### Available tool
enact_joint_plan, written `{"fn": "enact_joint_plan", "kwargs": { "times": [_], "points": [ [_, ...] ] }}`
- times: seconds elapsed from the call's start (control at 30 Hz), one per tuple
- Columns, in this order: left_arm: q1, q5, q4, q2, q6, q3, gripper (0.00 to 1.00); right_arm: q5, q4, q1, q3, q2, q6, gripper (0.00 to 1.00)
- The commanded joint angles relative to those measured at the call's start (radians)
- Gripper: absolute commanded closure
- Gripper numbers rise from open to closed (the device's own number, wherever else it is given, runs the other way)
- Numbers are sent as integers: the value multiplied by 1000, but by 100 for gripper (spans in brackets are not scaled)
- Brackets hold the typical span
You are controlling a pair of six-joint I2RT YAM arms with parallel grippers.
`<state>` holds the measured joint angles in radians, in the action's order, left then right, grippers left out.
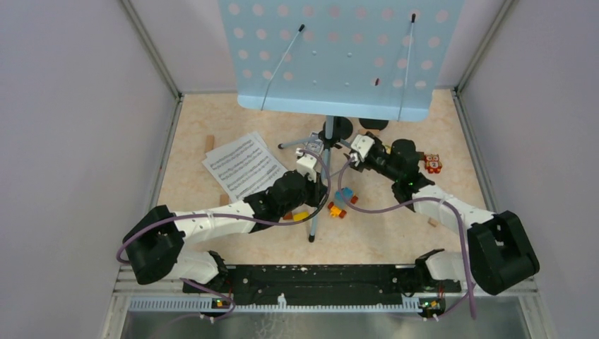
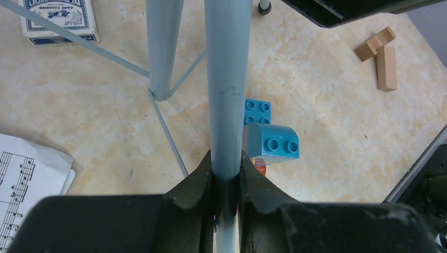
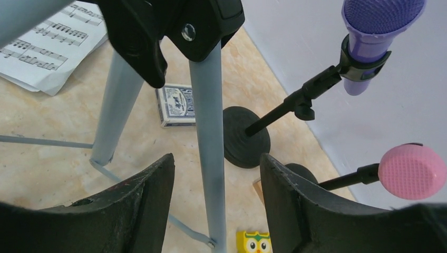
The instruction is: Pack up the instrument practice props
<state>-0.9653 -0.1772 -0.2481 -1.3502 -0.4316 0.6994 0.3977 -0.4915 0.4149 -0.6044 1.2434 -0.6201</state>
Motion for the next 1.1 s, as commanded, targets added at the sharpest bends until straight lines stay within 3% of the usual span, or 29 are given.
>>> {"fn": "enact_joint_plan", "kwargs": {
  "times": [0.0, 0.33, 0.47, 0.57, 0.83, 1.07],
  "points": [
    [23, -64, 217, -15, -16, -42, 100, 26, -91, -5, -79, 74, -32, 40],
    [23, -105, 202, 22, -50, -62, 94, -54, -319, -5, -92, 214, 51, 53],
    [23, -128, 213, 29, -55, -64, 88, -29, -317, -6, -94, 227, 74, 76],
    [23, -145, 222, 35, -63, -67, 78, -35, -327, -5, -62, 198, 89, 99],
    [24, -180, 227, 33, -73, -70, 60, -144, -309, -5, 27, 64, 171, 100],
    [23, -168, 205, -2, -87, -64, 52, -163, -314, -5, 120, -49, 285, 100]
  ]
}}
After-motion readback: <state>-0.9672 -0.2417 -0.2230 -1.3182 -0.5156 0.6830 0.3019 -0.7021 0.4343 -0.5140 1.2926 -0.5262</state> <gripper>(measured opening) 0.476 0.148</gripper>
